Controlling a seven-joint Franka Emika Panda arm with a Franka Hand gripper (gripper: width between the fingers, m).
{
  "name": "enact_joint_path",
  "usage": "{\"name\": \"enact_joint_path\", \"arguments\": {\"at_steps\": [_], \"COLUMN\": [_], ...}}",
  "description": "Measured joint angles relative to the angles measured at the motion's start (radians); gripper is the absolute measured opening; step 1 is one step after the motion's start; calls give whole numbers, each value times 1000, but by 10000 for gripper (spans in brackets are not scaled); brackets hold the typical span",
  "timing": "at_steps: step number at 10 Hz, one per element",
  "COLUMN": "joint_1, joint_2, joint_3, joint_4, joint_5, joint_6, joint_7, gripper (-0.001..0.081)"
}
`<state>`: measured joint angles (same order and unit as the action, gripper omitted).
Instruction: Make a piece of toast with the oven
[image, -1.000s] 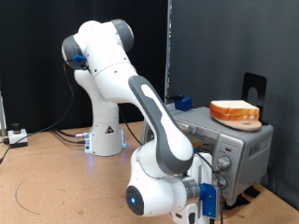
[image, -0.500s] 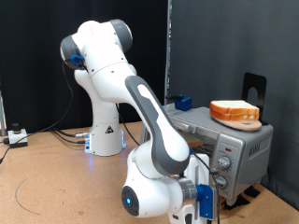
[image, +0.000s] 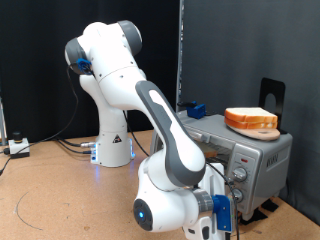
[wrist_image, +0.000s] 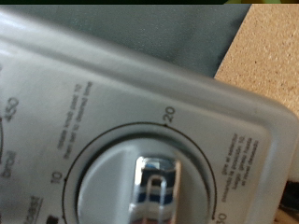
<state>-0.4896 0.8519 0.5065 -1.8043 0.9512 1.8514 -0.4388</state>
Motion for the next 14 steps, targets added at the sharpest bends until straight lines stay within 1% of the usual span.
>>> {"name": "enact_joint_path", "arguments": {"at_steps": [1,2,8,11,14], "joint_1": [4,8,11,10,10], "joint_2": [0,0,1,5,11], "joint_3": [0,0,-1,-16,-30], "joint_4": [0,1,1,6,17], "joint_5": [1,1,1,1,-8], "joint_6": [4,7,23,48,47], "joint_7": [47,68,69,70,70], "gripper": [796,796,796,796,796]}}
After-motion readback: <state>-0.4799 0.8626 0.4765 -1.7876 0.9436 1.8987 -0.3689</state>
